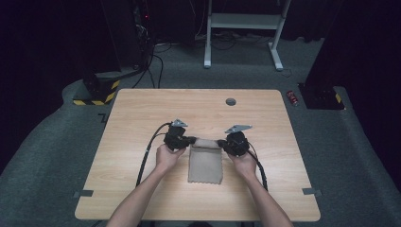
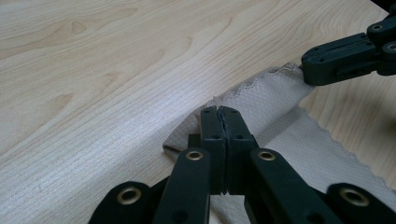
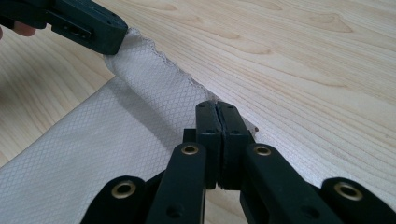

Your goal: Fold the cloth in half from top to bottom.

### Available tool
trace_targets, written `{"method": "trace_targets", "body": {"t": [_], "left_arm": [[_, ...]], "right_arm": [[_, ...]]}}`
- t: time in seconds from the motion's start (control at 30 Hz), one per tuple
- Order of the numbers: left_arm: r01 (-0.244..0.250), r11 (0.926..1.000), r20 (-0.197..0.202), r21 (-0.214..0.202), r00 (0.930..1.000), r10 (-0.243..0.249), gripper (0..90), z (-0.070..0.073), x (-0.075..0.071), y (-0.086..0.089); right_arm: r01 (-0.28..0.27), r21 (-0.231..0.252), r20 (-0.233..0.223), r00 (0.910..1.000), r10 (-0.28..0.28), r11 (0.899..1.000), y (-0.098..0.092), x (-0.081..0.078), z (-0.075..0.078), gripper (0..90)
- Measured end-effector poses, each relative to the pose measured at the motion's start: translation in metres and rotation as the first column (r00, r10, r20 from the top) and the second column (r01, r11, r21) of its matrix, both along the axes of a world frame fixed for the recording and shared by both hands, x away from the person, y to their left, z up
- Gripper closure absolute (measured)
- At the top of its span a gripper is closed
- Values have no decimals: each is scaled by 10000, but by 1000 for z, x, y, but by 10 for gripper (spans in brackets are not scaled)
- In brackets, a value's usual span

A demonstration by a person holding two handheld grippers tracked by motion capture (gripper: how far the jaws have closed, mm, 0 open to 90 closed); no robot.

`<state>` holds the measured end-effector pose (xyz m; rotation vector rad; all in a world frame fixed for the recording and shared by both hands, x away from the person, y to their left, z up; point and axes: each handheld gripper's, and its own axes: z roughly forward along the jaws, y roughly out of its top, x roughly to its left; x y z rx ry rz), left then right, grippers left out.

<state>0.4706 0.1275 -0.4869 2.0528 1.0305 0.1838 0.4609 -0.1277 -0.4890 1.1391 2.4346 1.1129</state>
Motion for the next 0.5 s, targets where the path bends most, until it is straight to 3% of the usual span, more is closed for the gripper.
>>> {"method": "trace_targets", "body": {"t": [0.5], "left_arm": [[88,9996,-65,-252,9999,-90,890,-2,-14,6]], "right_arm": [[-273,-46,71,9996,273,9996,2,-13,1,887]]}}
